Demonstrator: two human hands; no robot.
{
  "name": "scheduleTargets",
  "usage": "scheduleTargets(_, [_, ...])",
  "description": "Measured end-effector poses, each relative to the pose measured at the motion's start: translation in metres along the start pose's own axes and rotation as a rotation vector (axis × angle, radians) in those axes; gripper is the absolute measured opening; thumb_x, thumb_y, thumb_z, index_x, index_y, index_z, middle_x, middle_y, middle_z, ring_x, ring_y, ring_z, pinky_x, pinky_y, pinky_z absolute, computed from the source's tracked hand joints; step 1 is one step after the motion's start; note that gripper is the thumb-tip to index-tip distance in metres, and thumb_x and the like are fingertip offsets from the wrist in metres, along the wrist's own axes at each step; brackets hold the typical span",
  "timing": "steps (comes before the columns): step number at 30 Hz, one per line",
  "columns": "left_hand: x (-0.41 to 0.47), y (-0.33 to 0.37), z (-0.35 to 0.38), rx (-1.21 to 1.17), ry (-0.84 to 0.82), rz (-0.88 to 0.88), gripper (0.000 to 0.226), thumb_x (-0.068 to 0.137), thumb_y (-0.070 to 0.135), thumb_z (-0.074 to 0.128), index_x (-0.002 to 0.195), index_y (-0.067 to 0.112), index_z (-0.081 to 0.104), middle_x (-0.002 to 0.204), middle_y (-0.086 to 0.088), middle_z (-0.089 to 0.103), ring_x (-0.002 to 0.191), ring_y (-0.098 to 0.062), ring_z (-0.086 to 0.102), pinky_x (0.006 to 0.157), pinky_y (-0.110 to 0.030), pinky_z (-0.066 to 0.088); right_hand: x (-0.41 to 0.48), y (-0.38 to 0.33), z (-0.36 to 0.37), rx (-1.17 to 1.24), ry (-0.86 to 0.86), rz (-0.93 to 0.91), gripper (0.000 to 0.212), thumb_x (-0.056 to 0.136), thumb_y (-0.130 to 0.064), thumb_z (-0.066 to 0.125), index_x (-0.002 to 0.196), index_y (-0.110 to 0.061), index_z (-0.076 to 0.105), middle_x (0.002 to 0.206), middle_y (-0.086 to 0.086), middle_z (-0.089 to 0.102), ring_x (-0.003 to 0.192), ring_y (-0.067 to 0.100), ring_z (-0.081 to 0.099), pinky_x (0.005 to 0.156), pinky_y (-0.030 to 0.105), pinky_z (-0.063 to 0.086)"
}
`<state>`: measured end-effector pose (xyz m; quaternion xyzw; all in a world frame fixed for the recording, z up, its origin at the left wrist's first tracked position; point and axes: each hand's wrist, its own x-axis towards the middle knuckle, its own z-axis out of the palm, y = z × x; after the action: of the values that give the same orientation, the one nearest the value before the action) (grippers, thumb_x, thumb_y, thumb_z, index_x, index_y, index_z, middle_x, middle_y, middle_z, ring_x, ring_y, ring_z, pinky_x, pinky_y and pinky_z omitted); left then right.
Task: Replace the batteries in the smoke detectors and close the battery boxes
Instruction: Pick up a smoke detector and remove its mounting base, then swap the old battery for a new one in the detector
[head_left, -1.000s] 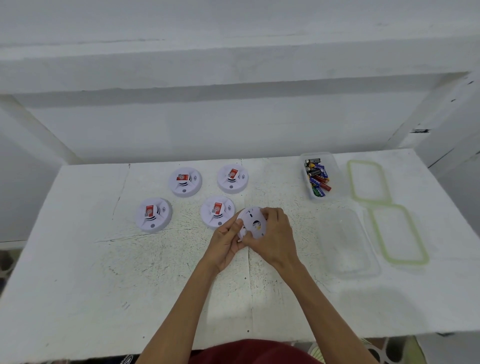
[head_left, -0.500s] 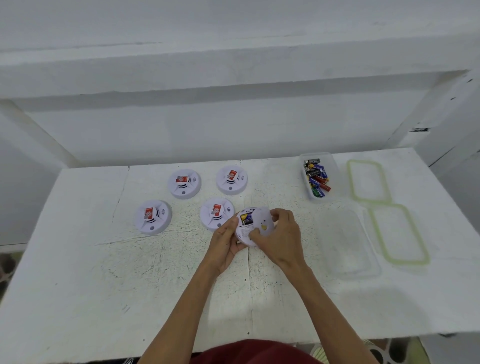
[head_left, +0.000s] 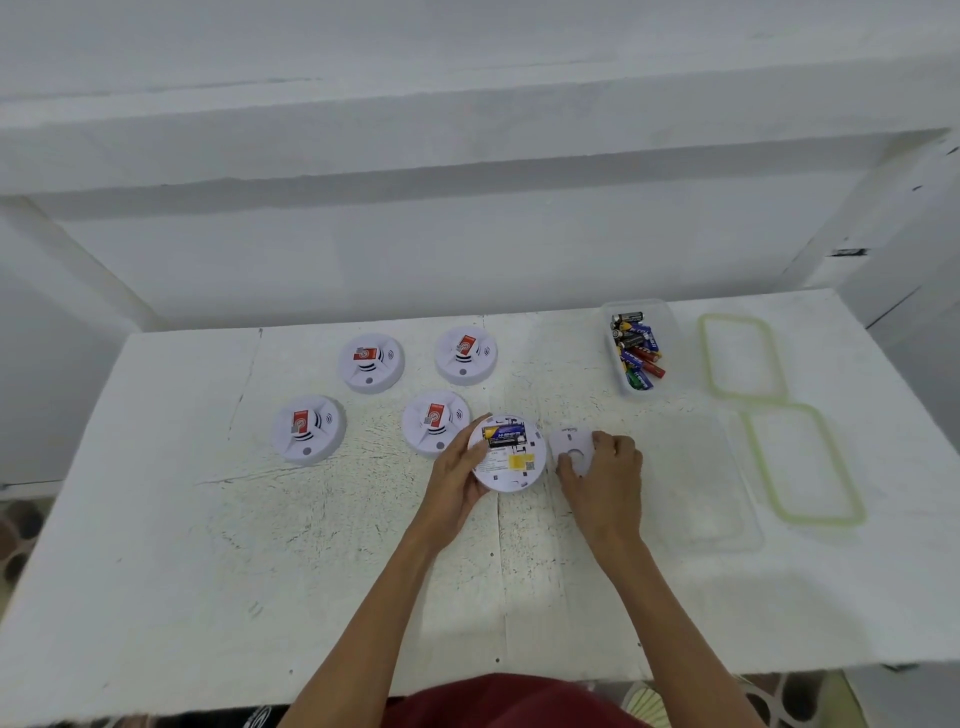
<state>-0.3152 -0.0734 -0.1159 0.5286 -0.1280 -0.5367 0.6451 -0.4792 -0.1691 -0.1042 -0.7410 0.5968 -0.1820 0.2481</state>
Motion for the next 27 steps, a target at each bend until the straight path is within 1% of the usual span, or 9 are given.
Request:
scheduleTargets(2, [0.000, -0.001, -0.001, 0.045, -0.021, 0.014, 0.046, 0.100, 0.008, 0.060, 0.145, 0.017, 0.055, 0.139, -0.009, 0.067, 0.128, -0.030, 0.064, 0.102, -0.046, 0.057, -0.001, -0.003, -0.001, 0.007, 0.022, -0.025, 0.046, 0.091, -0.029, 0.066, 0.127, -0.004, 0.056, 0.125, 0.016, 0.052, 0.110, 0.030, 0.048, 0.084, 0.037, 0.048])
scheduleTargets(5, [0.000, -0.003, -0.001, 0.072, -0.028, 0.020, 0.051, 0.098, 0.007, 0.064, 0.146, 0.018, 0.054, 0.139, -0.007, 0.067, 0.129, -0.029, 0.064, 0.100, -0.045, 0.058, -0.002, -0.017, -0.006, 0.063, 0.099, -0.114, 0.037, 0.091, -0.029, 0.066, 0.123, -0.010, 0.059, 0.123, 0.011, 0.054, 0.108, 0.026, 0.048, 0.081, 0.039, 0.053])
scheduleTargets(7, [0.000, -0.003, 0.000, 0.084, -0.025, 0.022, 0.049, 0.100, 0.004, 0.061, 0.146, 0.020, 0.054, 0.139, -0.006, 0.067, 0.129, -0.029, 0.064, 0.100, -0.045, 0.058, -0.003, -0.030, -0.008, 0.151, 0.076, -0.153, 0.035, 0.092, -0.029, 0.065, 0.123, -0.014, 0.059, 0.124, 0.007, 0.055, 0.109, 0.022, 0.051, 0.080, 0.030, 0.053])
scheduleTargets(9, [0.000, -0.003, 0.000, 0.090, -0.030, 0.020, 0.048, 0.100, 0.005, 0.060, 0.146, 0.021, 0.054, 0.139, -0.007, 0.067, 0.129, -0.030, 0.064, 0.100, -0.046, 0.057, -0.003, -0.042, -0.007, 0.211, 0.036, -0.211, 0.032, 0.092, -0.029, 0.066, 0.120, -0.016, 0.061, 0.122, 0.004, 0.058, 0.107, 0.019, 0.055, 0.077, 0.018, 0.045])
scheduleTargets(10, [0.000, -0.002, 0.000, 0.090, -0.029, 0.017, 0.048, 0.101, 0.005, 0.060, 0.146, 0.021, 0.054, 0.139, -0.007, 0.067, 0.129, -0.030, 0.063, 0.101, -0.047, 0.057, -0.002, -0.048, -0.005, 0.203, 0.026, -0.249, 0.030, 0.091, -0.028, 0.067, 0.118, -0.017, 0.061, 0.120, 0.003, 0.059, 0.105, 0.018, 0.056, 0.076, 0.016, 0.043])
scheduleTargets(14, [-0.001, 0.000, -0.001, 0.100, -0.032, 0.008, 0.047, 0.103, 0.003, 0.055, 0.146, 0.021, 0.054, 0.140, -0.007, 0.066, 0.130, -0.031, 0.063, 0.104, -0.050, 0.055, -0.001, -0.060, 0.006, 0.132, -0.013, -0.275, 0.019, 0.090, -0.027, 0.067, 0.106, -0.017, 0.063, 0.117, 0.002, 0.061, 0.102, 0.019, 0.055, 0.075, 0.020, 0.044])
scheduleTargets(18, [-0.002, 0.001, -0.001, 0.153, -0.046, 0.023, 0.049, 0.104, 0.005, 0.055, 0.151, 0.020, 0.050, 0.143, -0.006, 0.064, 0.133, -0.029, 0.061, 0.108, -0.053, 0.051, -0.002, -0.062, 0.012, 0.079, -0.031, -0.296, 0.021, 0.088, -0.031, 0.068, 0.104, -0.017, 0.068, 0.118, 0.002, 0.062, 0.101, 0.019, 0.055, 0.074, 0.022, 0.045])
scheduleTargets(22, [-0.004, 0.002, 0.000, 0.203, -0.067, 0.050, 0.049, 0.105, 0.005, 0.053, 0.151, 0.022, 0.050, 0.146, -0.005, 0.062, 0.134, -0.027, 0.060, 0.104, -0.048, 0.054, -0.002, -0.067, 0.015, 0.076, -0.042, -0.313, 0.022, 0.087, -0.030, 0.069, 0.102, -0.014, 0.066, 0.107, 0.002, 0.063, 0.093, 0.019, 0.058, 0.071, 0.023, 0.045])
scheduleTargets(27, [-0.008, 0.004, 0.002, 0.245, -0.054, 0.087, 0.047, 0.106, 0.004, 0.051, 0.148, 0.027, 0.051, 0.146, -0.001, 0.063, 0.135, -0.025, 0.060, 0.102, -0.043, 0.056, 0.000, -0.079, 0.016, 0.030, -0.074, -0.307, 0.015, 0.086, -0.028, 0.064, 0.093, -0.015, 0.064, 0.096, 0.000, 0.063, 0.086, 0.017, 0.055, 0.065, 0.028, 0.046])
